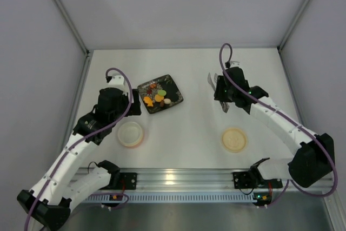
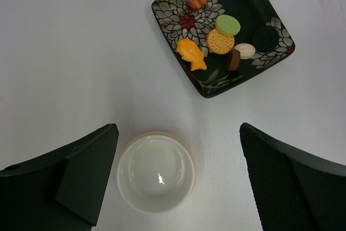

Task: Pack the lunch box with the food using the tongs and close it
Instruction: Pick up the fake food from the plate.

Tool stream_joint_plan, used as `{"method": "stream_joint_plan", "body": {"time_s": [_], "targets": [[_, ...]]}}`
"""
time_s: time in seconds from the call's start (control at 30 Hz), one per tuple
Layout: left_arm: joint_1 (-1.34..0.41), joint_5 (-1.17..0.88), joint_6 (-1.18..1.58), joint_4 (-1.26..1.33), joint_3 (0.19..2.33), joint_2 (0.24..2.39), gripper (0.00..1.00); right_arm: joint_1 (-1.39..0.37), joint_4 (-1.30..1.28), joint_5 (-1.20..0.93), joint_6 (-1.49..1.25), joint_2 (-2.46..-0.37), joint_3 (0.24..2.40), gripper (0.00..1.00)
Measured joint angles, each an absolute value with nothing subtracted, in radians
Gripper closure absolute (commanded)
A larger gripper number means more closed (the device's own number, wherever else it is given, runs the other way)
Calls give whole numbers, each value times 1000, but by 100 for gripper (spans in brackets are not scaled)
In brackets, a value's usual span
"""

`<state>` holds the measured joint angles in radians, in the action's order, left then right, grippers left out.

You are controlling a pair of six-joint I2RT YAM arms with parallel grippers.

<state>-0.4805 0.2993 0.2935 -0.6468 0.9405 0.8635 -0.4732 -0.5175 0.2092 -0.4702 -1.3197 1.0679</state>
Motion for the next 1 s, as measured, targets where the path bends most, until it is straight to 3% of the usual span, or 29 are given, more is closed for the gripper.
{"method": "stream_joint_plan", "body": {"time_s": [0.43, 1.0], "targets": [[-481, 363, 312, -673, 922, 783, 1, -752, -589, 163, -464, -1279, 1144, 65], [-481, 368, 312, -681, 896, 771, 1, -1009, -595, 253, -506, -1580, 1317, 63]]}}
